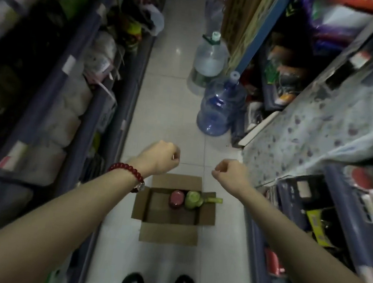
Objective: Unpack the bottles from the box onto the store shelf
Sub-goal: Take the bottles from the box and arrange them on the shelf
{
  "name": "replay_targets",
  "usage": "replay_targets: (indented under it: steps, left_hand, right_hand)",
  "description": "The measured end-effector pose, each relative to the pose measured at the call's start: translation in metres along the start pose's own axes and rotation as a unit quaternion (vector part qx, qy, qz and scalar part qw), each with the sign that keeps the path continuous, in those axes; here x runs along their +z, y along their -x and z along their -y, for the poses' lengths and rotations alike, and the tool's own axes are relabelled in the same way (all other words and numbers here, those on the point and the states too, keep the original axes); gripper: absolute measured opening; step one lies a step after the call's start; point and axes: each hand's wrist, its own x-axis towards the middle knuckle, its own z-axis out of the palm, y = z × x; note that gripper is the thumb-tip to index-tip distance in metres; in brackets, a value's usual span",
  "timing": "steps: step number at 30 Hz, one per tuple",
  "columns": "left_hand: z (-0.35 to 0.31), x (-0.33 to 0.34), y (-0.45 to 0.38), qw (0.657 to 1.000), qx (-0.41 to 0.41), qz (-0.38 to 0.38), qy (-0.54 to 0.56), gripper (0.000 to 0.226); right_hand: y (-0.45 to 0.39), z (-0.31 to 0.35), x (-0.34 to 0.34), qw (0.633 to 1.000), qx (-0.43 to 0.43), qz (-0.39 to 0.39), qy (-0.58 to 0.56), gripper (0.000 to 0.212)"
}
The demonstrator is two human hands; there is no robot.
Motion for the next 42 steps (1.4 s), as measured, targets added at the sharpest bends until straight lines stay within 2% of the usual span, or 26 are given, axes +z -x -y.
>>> replay_targets:
  steps: [7,14,17,21,24,29,32,37,42]
  left_hand:
    - [0.058,0.142,-0.043,0.999,-0.006,0.023,0.024,0.024]
    - [0.113,0.294,-0.092,0.996,-0.029,0.034,0.084,0.030]
    - [0.140,0.347,-0.116,0.996,-0.022,0.025,0.087,0.031]
    - [0.163,0.398,-0.142,0.993,-0.028,-0.007,0.116,0.044]
    - [0.175,0.429,-0.158,0.986,-0.018,-0.021,0.164,0.060]
    - [0.184,0.472,-0.175,0.964,-0.016,-0.043,0.263,0.095]
    - [0.186,0.491,-0.182,0.950,-0.021,-0.059,0.307,0.111]
    - [0.182,0.502,-0.189,0.931,-0.048,-0.139,0.335,0.102]
    - [0.169,0.475,-0.179,0.916,-0.065,-0.167,0.360,0.085]
  right_hand:
    - [-0.044,-0.095,0.113,1.000,0.017,0.000,0.003,0.025]
    - [-0.097,-0.190,0.241,0.999,-0.017,-0.039,-0.024,0.033]
    - [-0.117,-0.221,0.286,0.997,-0.023,-0.051,-0.057,0.040]
    - [-0.146,-0.248,0.325,0.995,-0.042,-0.079,-0.054,0.045]
    - [-0.165,-0.259,0.345,0.990,-0.062,-0.103,-0.070,0.056]
    - [-0.183,-0.267,0.369,0.985,-0.070,-0.110,-0.114,0.089]
    - [-0.190,-0.273,0.377,0.981,-0.070,-0.127,-0.125,0.095]
    - [-0.203,-0.279,0.385,0.983,-0.077,-0.152,-0.072,0.088]
    - [-0.187,-0.275,0.378,0.980,-0.077,-0.167,-0.074,0.077]
